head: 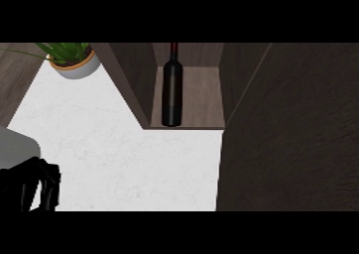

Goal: Pick up the wine, place it into the cabinet and close the cabinet

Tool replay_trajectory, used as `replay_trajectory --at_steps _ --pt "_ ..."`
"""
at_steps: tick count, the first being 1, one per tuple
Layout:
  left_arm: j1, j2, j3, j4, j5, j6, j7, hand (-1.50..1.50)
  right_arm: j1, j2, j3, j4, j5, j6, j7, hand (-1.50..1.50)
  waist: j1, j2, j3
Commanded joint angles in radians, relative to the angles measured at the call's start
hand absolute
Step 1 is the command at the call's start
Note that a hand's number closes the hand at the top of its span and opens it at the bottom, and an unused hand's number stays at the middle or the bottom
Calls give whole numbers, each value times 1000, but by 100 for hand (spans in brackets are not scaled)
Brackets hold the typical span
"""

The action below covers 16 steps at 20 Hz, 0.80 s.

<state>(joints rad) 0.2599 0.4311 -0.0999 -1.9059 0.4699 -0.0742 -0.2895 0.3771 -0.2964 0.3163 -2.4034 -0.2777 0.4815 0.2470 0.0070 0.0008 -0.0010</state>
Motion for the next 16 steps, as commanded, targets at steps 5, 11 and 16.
replay_trajectory --at_steps 5,11,16 --pt "47 15 49 -3 26 -71 -7 150 -220 100 178 -67 -70 -85 190 150 10 0 -1" --pt "77 51 115 -58 83 -114 33 150 -403 215 244 -29 -58 -194 346 150 11 -3 -1" --pt "63 57 147 14 94 -174 0 150 -609 291 266 118 -51 -287 362 150 14 -1 -1"
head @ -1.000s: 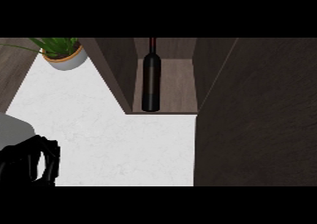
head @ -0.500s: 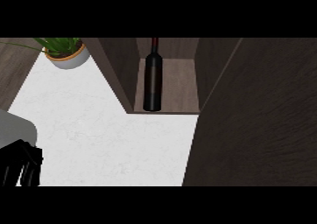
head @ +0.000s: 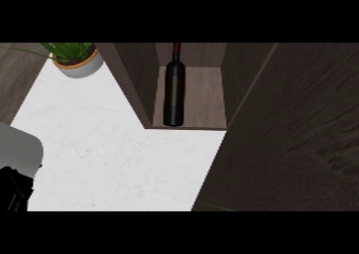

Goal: Pick up the wine, place it into the cabinet and close the cabinet

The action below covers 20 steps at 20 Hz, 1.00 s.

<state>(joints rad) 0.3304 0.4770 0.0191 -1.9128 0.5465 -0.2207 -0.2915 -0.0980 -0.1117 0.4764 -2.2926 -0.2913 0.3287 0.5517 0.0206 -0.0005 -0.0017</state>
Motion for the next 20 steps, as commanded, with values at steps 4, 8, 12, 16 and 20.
replay_trajectory --at_steps 4,8,12,16,20 --pt "3 2 41 -11 33 -34 28 150 -309 108 119 129 -40 -295 35 150 3 0 0" --pt "-41 -1 53 29 45 -57 65 150 -514 110 94 244 -98 -424 27 150 -3 1 1" --pt "-25 -65 12 17 -46 -35 31 150 -627 111 29 432 -194 -422 -61 150 -3 2 1" --pt "-36 -11 92 9 47 -83 94 150 -793 111 -40 545 -265 -506 -75 150 1 2 1" --pt "-38 -26 145 65 27 -138 39 150 -736 112 -25 618 -257 -489 -167 150 -7 1 1"
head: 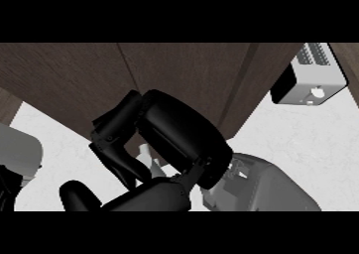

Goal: Pick up the wine, place it into the cabinet and close the cabinet

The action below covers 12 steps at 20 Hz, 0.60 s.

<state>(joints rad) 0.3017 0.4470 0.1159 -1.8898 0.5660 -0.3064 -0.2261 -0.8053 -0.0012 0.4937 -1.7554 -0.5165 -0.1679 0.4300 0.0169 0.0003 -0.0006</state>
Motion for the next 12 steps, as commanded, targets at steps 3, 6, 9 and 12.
replay_trajectory --at_steps 3,6,9,12 --pt "-28 -34 9 36 -44 -18 2 150 -44 1 -52 156 -75 5 -50 150 -7 0 0" --pt "-15 -13 36 -4 -5 -28 47 150 -33 1 -22 306 -79 19 -201 150 1 2 0" --pt "-2 -41 27 -65 -29 -21 61 150 -50 1 -98 332 -62 47 -161 150 -5 0 1" --pt "6 -42 62 -14 -27 -72 30 150 -14 -30 -139 375 -70 137 -179 150 -8 0 1"
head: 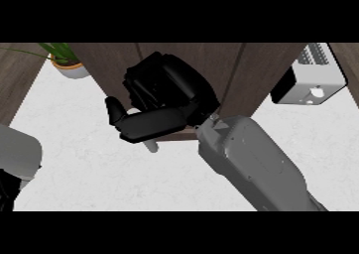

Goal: Pick up the wine, place it into the cabinet and close the cabinet

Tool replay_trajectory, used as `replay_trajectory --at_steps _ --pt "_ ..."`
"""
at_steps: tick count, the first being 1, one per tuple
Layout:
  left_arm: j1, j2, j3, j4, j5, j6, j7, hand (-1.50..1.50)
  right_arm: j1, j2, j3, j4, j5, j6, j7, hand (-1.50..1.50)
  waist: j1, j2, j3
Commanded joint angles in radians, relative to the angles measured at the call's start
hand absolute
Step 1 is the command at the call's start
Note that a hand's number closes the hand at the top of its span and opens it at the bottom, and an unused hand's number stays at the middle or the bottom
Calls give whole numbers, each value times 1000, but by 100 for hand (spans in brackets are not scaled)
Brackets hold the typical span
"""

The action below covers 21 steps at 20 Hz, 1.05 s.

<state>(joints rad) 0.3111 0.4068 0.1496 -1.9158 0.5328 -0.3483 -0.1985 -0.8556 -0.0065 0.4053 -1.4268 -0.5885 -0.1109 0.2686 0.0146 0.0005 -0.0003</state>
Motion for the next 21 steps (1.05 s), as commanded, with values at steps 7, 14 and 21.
replay_trajectory --at_steps 7,14,21 --pt "19 -41 13 21 -42 -52 -27 150 -37 -14 -137 292 55 138 -137 150 3 2 0" --pt "-24 -35 10 19 -34 -26 24 150 -97 -77 -207 389 51 205 -174 150 10 7 -1" --pt "-75 -39 20 56 -33 -16 28 150 -102 -99 -205 435 60 281 -212 150 0 8 -1"
